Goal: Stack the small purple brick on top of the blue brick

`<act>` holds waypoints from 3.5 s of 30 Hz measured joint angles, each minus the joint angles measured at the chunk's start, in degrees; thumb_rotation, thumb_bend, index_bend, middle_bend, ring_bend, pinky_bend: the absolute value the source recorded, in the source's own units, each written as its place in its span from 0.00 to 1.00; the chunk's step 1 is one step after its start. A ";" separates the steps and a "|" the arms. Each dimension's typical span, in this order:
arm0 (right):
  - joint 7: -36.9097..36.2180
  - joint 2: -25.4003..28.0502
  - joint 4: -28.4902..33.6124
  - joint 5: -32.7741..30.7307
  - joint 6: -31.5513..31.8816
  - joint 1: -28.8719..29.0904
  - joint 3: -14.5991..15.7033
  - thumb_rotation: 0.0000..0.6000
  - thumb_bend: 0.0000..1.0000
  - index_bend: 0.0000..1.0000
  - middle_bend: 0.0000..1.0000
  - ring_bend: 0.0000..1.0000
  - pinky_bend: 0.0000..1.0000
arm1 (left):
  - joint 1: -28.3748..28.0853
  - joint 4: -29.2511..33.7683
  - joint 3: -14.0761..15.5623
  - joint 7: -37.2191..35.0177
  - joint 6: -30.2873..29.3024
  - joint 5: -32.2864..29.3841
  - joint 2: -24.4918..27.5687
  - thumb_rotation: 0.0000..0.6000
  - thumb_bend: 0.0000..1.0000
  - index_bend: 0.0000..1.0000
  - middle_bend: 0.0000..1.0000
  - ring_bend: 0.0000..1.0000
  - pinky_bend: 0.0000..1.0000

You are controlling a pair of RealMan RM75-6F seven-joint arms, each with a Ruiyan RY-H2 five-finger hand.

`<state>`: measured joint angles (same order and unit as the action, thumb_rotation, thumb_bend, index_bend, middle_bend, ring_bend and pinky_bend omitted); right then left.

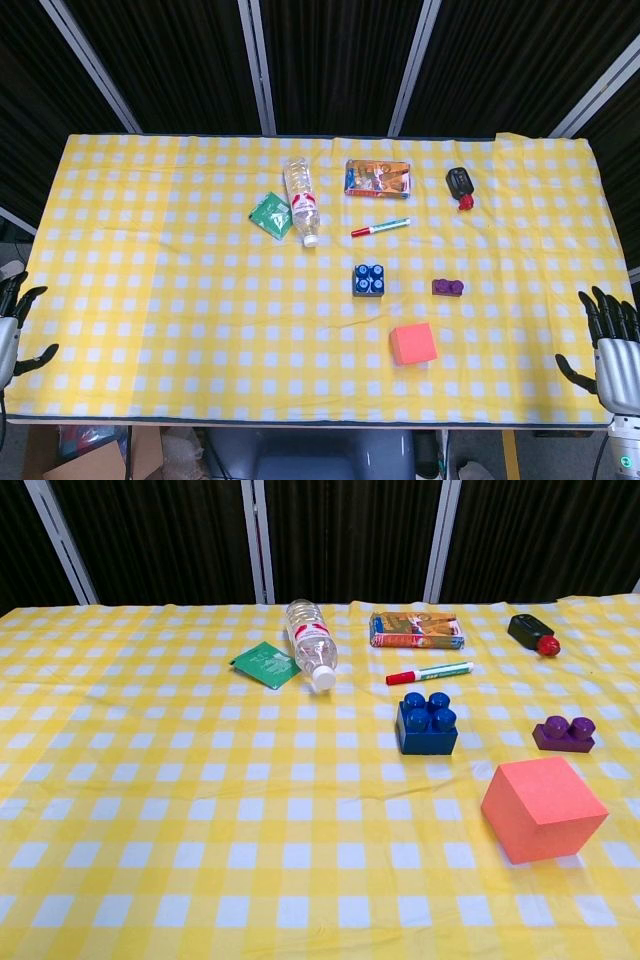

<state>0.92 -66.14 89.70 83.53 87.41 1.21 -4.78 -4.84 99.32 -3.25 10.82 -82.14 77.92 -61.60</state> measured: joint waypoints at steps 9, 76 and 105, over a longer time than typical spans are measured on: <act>0.43 -0.20 0.34 0.23 -0.49 0.37 0.06 1.00 0.30 0.00 0.00 0.00 0.00 | -0.04 0.33 0.28 1.11 -0.44 0.64 -0.39 1.00 0.24 0.16 0.00 0.00 0.10; 7.19 -17.30 -17.77 -16.69 -37.47 29.46 -6.02 1.00 0.30 0.32 0.00 0.00 0.00 | 0.50 0.46 -0.04 1.90 -0.29 -1.84 -0.08 1.00 0.24 0.16 0.00 0.00 0.10; 7.47 -20.42 -23.03 -19.31 -39.26 31.78 -5.20 1.00 0.30 0.46 0.00 0.00 0.00 | 0.30 -0.06 -0.52 2.20 0.10 -3.46 -0.21 1.00 0.24 0.17 0.00 0.00 0.10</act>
<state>8.40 -86.55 66.67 64.22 48.14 32.99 -9.98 -4.54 99.25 -3.77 13.02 -82.04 74.46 -61.80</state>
